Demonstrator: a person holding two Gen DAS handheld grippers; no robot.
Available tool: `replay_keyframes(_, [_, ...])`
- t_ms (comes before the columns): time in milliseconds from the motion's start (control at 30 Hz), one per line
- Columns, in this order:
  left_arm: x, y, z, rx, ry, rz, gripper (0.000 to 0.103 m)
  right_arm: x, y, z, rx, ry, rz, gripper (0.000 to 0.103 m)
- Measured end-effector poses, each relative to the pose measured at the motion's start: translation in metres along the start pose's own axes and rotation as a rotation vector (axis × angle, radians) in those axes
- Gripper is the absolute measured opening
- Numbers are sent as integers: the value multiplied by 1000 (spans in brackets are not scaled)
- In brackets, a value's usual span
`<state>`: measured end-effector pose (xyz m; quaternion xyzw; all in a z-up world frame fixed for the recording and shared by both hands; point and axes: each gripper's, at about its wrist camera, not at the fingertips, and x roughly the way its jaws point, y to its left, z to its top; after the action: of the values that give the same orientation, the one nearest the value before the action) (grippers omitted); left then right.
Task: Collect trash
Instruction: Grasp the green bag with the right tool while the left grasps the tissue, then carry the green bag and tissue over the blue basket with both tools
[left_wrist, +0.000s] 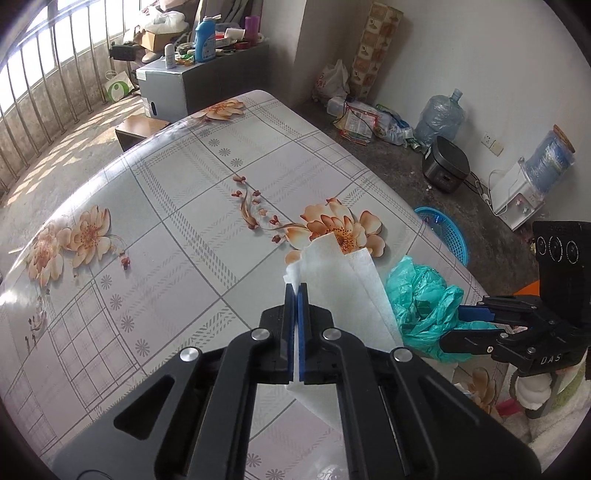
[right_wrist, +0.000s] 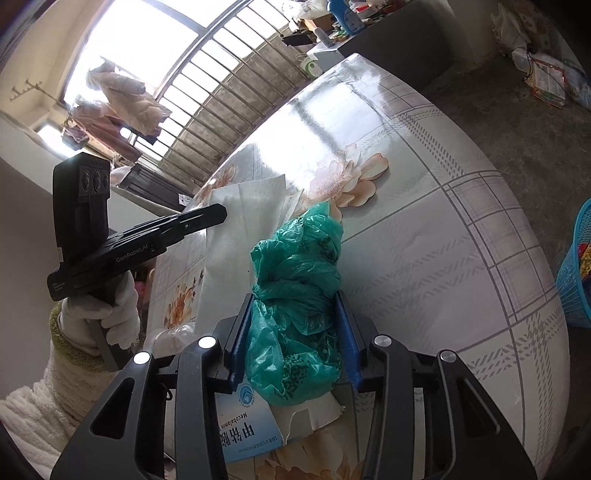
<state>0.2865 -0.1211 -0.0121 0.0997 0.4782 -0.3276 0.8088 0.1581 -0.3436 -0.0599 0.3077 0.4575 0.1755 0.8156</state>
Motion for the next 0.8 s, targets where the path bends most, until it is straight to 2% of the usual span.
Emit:
replay_keyframes(400, [-65, -22, 14, 17, -200, 15, 0, -38, -8, 2, 41, -114, -3, 41])
replay_keyframes(800, [-103, -52, 27, 41, -301, 1, 0, -74, -19, 0, 75, -215, 5, 41])
